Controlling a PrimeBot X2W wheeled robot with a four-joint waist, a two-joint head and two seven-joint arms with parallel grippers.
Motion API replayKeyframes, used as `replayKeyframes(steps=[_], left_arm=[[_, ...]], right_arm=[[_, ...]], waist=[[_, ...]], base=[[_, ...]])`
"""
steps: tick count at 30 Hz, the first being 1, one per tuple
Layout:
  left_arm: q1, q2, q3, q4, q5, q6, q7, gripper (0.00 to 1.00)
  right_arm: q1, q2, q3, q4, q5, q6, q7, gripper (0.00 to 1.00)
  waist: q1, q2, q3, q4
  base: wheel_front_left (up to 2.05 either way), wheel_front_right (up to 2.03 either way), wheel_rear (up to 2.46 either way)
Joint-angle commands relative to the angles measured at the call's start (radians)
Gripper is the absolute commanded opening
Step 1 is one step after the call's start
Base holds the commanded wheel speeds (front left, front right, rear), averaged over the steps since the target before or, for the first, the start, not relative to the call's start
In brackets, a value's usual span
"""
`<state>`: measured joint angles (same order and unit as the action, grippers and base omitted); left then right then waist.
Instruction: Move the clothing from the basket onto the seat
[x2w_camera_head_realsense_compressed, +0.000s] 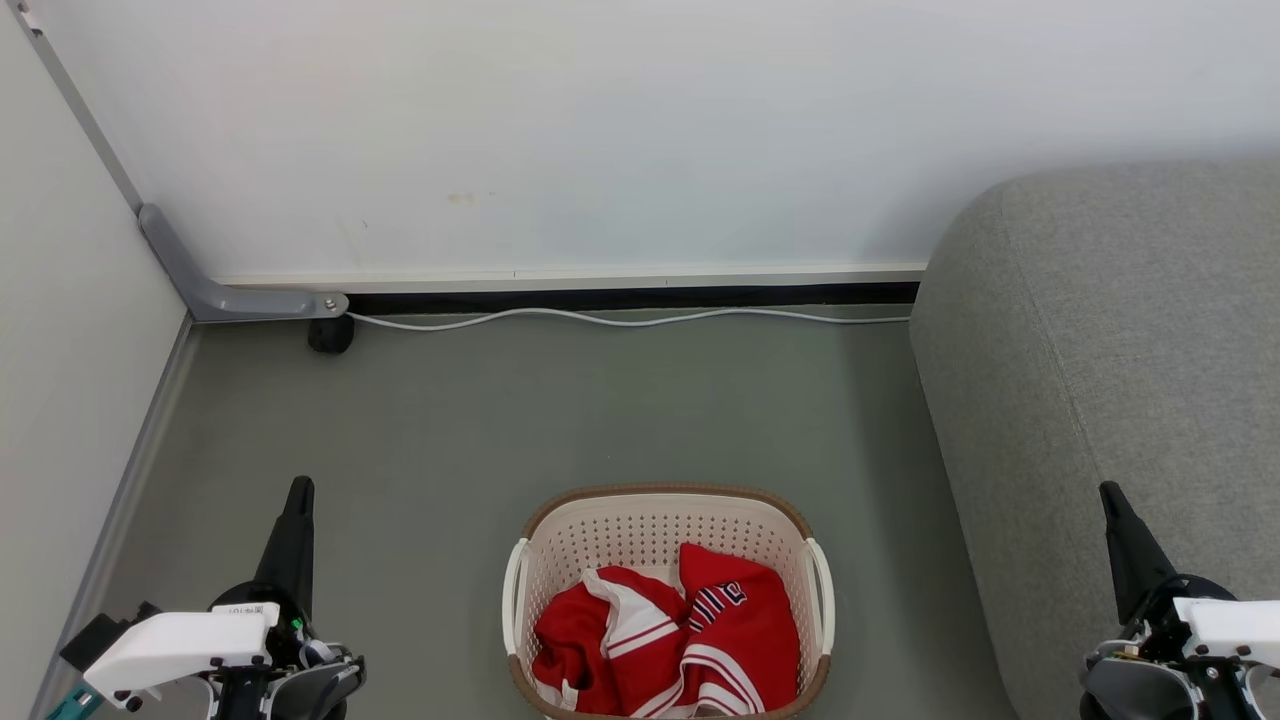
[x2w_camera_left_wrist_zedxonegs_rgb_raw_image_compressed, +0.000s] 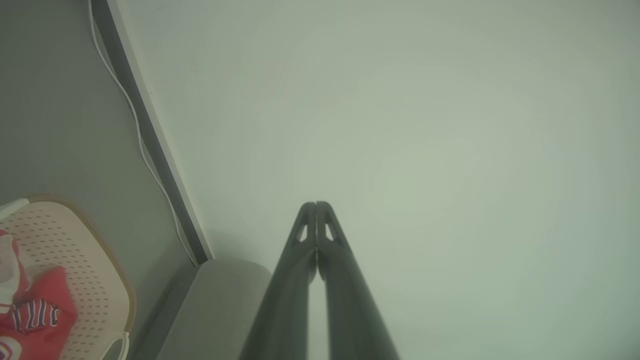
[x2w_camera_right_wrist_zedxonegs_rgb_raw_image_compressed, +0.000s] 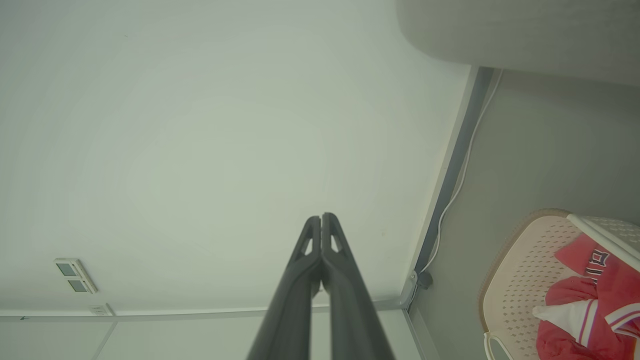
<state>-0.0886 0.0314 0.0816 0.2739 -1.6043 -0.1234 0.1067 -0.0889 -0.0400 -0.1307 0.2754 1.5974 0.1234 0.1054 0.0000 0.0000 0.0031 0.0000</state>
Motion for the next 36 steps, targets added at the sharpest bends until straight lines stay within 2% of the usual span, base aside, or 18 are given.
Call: replayKeyframes(steps=[1, 36], left_arm=[[-0.019, 0.019, 0.032, -0.029, -0.005, -0.007, 0.006, 0.0], [-0.019, 0.019, 0.032, -0.029, -0.005, -0.007, 0.006, 0.0]], right_arm=[[-0.019, -0.01, 0.017, -0.031, 0.011, 0.007, 0.008, 0.0], [-0.019, -0.01, 0.017, -0.031, 0.012, 0.007, 0.008, 0.0]], waist=[[0.0, 0.0, 0.0, 0.0], [0.0, 0.0, 0.0, 0.0]], base=[[0.0, 0.0, 0.0], [0.0, 0.0, 0.0]])
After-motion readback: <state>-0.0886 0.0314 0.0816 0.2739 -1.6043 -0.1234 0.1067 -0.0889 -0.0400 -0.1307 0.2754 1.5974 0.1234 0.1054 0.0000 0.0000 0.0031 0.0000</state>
